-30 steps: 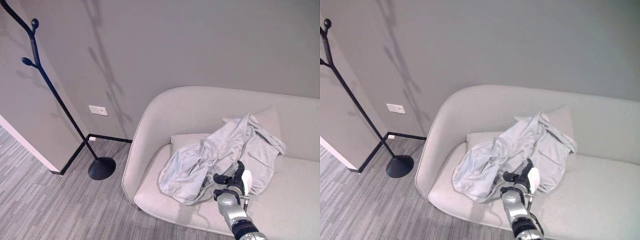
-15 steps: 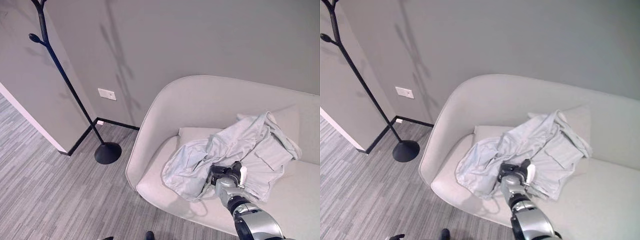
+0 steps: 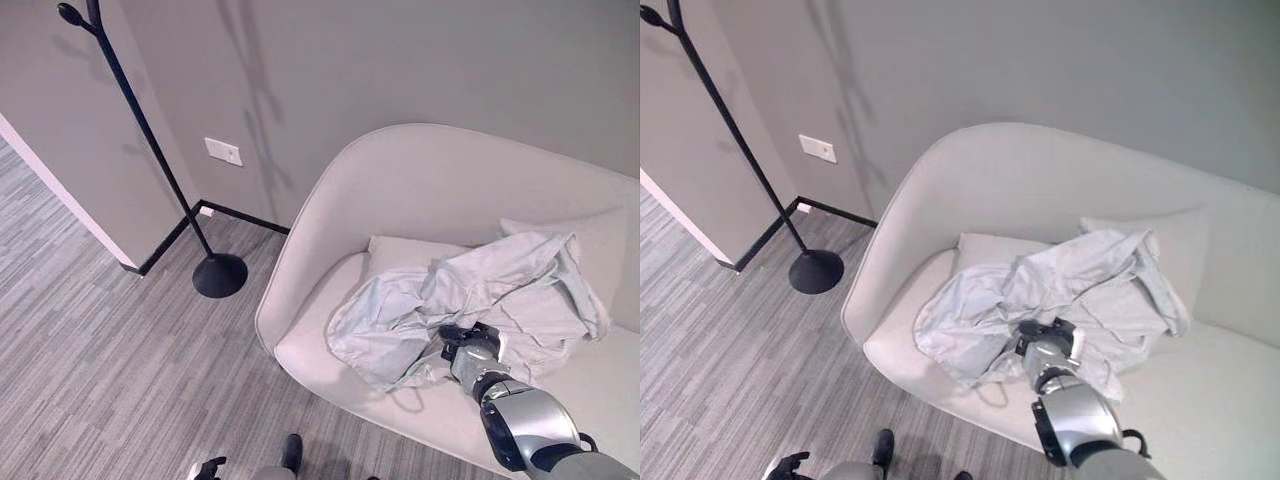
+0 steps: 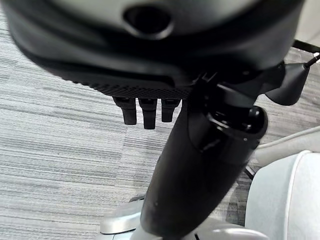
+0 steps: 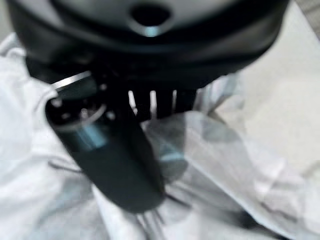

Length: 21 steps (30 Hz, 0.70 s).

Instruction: Hang the clothes on the sofa on the clothes rack.

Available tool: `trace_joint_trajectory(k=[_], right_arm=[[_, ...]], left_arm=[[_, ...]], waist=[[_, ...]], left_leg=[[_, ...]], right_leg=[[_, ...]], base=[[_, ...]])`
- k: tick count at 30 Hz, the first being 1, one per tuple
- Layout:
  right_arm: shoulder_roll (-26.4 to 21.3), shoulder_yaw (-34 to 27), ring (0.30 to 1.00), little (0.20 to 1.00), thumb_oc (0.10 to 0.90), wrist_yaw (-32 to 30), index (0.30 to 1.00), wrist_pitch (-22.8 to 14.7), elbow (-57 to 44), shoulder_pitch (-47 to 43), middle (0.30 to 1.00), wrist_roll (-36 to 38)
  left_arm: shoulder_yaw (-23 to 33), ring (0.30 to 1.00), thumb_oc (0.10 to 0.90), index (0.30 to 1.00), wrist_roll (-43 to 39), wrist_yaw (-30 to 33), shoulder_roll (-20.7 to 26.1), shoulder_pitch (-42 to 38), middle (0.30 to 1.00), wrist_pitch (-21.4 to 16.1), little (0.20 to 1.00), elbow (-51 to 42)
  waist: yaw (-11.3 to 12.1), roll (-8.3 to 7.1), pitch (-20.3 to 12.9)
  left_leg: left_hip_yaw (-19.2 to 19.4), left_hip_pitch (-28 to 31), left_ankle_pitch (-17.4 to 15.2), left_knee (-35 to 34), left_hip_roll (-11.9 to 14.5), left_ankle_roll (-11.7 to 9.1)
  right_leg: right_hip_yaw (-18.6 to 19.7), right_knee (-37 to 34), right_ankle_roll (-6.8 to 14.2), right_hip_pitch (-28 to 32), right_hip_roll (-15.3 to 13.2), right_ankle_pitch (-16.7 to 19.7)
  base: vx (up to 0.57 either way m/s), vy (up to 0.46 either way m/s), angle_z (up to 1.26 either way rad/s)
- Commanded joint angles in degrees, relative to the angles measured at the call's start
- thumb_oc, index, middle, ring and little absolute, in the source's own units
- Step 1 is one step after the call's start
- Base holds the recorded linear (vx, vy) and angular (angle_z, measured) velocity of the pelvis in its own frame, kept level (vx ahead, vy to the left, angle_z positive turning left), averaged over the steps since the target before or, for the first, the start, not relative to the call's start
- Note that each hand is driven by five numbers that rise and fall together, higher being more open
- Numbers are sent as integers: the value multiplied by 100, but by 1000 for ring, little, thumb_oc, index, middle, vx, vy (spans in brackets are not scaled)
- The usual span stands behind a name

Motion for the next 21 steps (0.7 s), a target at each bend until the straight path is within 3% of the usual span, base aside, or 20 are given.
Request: trace_joint_trajectory(k=[1,4,5,9,10,11,15,16,21], right_arm=[[675,291,300,300,400,770,300,-93,-546,-182,300,15],[534,618,300,300,400,839,300,-208,-1791,532,300,-290],[532,624,300,300,400,830,300,-200,-1813,553,300,-293],[70,634,300,300,400,911,300,-335,-3790,1490,300,-629],[65,634,300,300,400,905,300,-324,-3813,1511,300,-633],[-255,487,300,300,400,1026,300,-408,-4667,1959,300,-740],[-755,213,300,300,400,1319,300,-584,-5939,2628,300,-638],[-1066,97,300,300,400,1555,300,-668,-6648,2889,300,-552],[-2185,19,300,300,400,2142,300,-818,-8180,2832,300,-457]], left_arm=[[-402,900,800,900,85,-78,-403,-395,900,-157,900,269],[-201,900,800,900,105,-101,-410,-315,900,-133,900,249],[-201,900,800,900,106,-101,-413,-306,900,-132,900,248],[48,900,800,900,201,-182,-443,-199,900,-88,900,177],[44,900,800,900,202,-181,-446,-190,900,-87,900,175],[140,900,800,900,294,-236,-452,-140,900,-75,900,129],[290,900,800,900,263,-356,-454,-72,900,-115,900,-15],[467,900,800,900,27,-440,-425,-42,900,-149,900,-145],[692,900,800,900,-571,-685,-326,-29,900,-259,900,-685]], waist=[[237,1,-2],[13,8,-25],[13,13,-29],[-278,35,-52],[-274,39,-55],[-399,61,-73],[-540,99,-119],[-589,111,-146],[-712,157,-227]], left_leg=[[-4,151,-377,-63,375,-374],[97,286,-421,-63,418,-384],[98,290,-422,-63,419,-384],[215,425,-481,-63,466,-394],[216,431,-483,-63,467,-395],[258,487,-505,-63,481,-397],[333,574,-529,-63,509,-407],[351,599,-528,-63,515,-414],[402,712,-533,-63,548,-440]], right_leg=[[-56,39,298,364,-346,-191],[38,39,300,403,-353,-189],[40,39,300,406,-352,-189],[144,39,302,432,-355,-195],[145,39,302,437,-354,-196],[194,39,305,452,-354,-210],[255,39,311,482,-355,-234],[268,39,313,492,-354,-245],[333,39,314,556,-321,-289]], base=[[0,0,0],[26,-4,-11],[9,-10,-9],[-4,-11,-11],[4,-28,-13],[-6,-30,-16],[-11,-37,-14],[-33,-52,-24],[-22,-32,-5]])
